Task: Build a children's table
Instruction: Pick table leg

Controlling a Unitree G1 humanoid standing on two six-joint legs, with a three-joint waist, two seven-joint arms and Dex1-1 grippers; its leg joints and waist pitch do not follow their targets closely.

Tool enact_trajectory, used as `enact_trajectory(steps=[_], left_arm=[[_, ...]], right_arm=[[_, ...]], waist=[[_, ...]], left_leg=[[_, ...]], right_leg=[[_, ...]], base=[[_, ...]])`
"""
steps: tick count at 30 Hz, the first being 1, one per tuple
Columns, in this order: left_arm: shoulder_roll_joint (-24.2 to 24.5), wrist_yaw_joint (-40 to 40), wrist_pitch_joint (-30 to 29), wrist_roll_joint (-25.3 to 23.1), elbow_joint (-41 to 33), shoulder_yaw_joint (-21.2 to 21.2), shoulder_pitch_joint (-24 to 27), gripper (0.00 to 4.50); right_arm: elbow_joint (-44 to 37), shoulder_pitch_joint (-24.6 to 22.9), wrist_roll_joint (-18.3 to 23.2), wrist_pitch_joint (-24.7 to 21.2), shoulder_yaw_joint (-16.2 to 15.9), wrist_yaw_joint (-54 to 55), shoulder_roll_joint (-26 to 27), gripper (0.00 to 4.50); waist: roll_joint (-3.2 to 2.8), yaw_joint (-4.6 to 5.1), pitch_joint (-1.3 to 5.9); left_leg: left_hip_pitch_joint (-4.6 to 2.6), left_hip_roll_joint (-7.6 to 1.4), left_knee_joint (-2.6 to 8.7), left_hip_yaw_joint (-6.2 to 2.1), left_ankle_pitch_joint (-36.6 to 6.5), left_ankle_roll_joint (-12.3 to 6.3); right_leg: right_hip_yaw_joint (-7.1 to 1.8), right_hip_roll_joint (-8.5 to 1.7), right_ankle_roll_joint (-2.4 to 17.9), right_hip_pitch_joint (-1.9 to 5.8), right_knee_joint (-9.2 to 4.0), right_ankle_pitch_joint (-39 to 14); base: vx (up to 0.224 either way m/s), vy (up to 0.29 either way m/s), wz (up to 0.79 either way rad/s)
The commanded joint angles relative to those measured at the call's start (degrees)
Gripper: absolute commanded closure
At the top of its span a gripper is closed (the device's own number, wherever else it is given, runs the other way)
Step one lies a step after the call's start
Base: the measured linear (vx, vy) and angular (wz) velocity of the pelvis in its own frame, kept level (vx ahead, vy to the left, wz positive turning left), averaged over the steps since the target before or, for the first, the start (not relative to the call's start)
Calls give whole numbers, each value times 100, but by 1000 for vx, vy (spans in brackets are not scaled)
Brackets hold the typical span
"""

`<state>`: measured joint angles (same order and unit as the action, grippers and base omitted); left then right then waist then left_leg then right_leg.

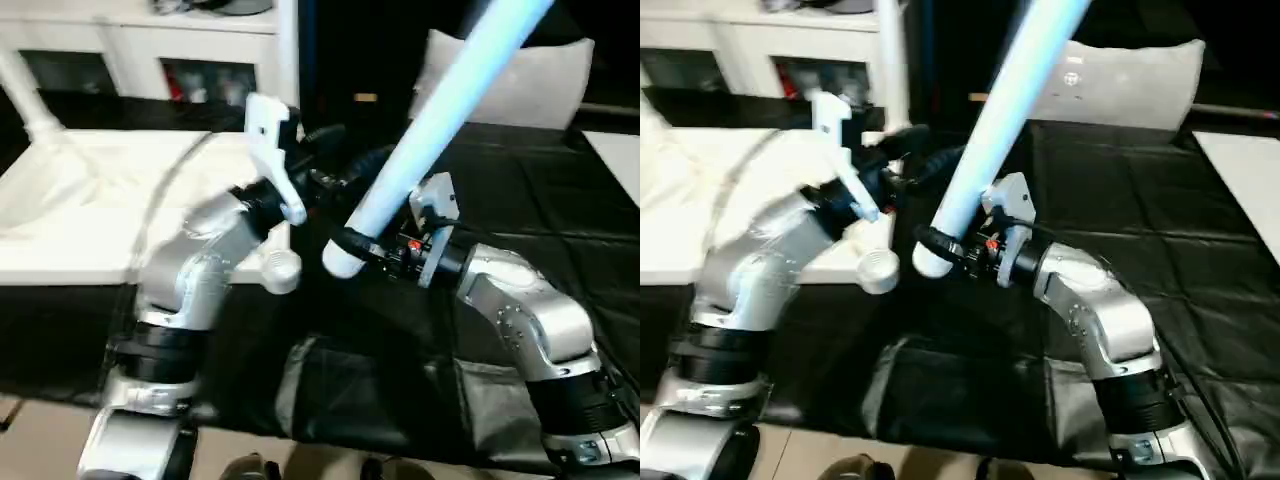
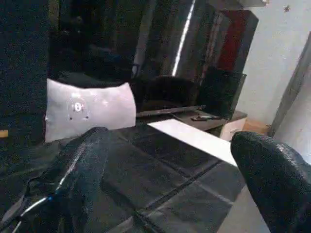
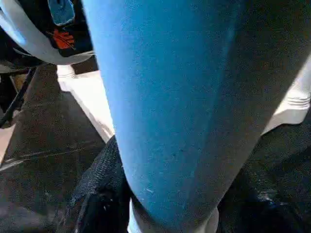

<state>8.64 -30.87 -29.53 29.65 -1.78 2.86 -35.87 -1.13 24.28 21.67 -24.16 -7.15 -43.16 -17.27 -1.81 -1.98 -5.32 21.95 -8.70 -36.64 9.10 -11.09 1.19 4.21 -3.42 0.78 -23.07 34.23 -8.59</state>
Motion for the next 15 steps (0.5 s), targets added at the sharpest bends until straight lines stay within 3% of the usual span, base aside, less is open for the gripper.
enact_trajectory(steps=[1, 4, 5, 6, 8, 9, 11, 12, 13, 14, 15], left_arm=[[-3, -350, -153, 190, -422, 292, 43, 0], [113, -82, 5, -111, -350, 52, 154, 0], [116, -77, 6, -114, -350, 48, 156, 0], [315, 204, 149, -361, -371, -129, 365, 0], [523, 481, 147, -526, -551, -364, 711, 0], [580, 627, 75, -548, -682, -507, 906, 0], [626, 849, -73, -619, -810, -635, 1121, 0], [681, 1091, -242, -737, -998, -755, 1488, 0], [689, 1150, -195, -823, -1068, -775, 1678, 0], [655, 1482, -204, -1124, -1123, -797, 2053, 0], [644, 1536, -196, -1171, -1124, -801, 2102, 0]], right_arm=[[184, 30, -243, 26, -47, 360, 85, 260], [155, -76, -323, 75, 61, 613, 154, 260], [154, -78, -324, 76, 63, 617, 155, 260], [-34, -245, -335, -27, 211, 922, 219, 260], [-400, -515, -349, -259, 413, 1375, 312, 260], [-607, -661, -388, -478, 525, 1675, 373, 260], [-828, -838, -397, -805, 672, 2007, 460, 260], [-1156, -1131, -418, -1253, 831, 2368, 566, 260], [-1317, -1277, -416, -1421, 865, 2477, 599, 260], [-1635, -1556, -554, -1678, 911, 2753, 662, 260], [-1675, -1591, -585, -1701, 913, 2793, 669, 260]], waist=[[62, -2, 480], [2, 13, 469], [14, 27, 466], [-137, 15, 455], [-117, 61, 451], [-143, 80, 442], [-168, 93, 438], [-161, 107, 439], [-156, 99, 430], [-195, 103, 413], [-187, 109, 404]], left_leg=[[-72, -372, 489, -141, -1396, -56], [-103, -379, 493, -152, -1464, -17], [-103, -379, 498, -150, -1525, -4], [-114, -377, 498, -169, -1594, 32], [-105, -399, 544, -179, -1705, 78], [-110, -374, 545, -176, -1729, 102], [-121, -342, 538, -163, -1799, 103], [-126, -344, 533, -164, -1801, 118], [-118, -346, 543, -160, -1750, 81], [-136, -336, 538, -162, -1867, 85], [-121, -343, 552, -171, -1890, 91]], right_leg=[[-284, -503, 1018, 279, -468, -2300], [-281, -490, 1014, 250, -467, -2364], [-276, -483, 1005, 256, -480, -2370], [-276, -478, 996, 244, -461, -2346], [-285, -444, 945, 253, -460, -2117], [-286, -425, 940, 250, -439, -2118], [-275, -424, 886, 242, -475, -2329], [-279, -417, 866, 238, -475, -2363], [-282, -422, 820, 233, -504, -2420], [-269, -412, 724, 205, -543, -2655], [-268, -408, 665, 207, -553, -2723]], base=[[0, 0, 0], [0, 0, 0], [0, 0, 0], [0, 0, 0], [0, 0, 0], [0, 0, 0], [0, 0, 0], [0, 0, 0], [0, 0, 0], [0, 0, 0], [0, 0, 0]])
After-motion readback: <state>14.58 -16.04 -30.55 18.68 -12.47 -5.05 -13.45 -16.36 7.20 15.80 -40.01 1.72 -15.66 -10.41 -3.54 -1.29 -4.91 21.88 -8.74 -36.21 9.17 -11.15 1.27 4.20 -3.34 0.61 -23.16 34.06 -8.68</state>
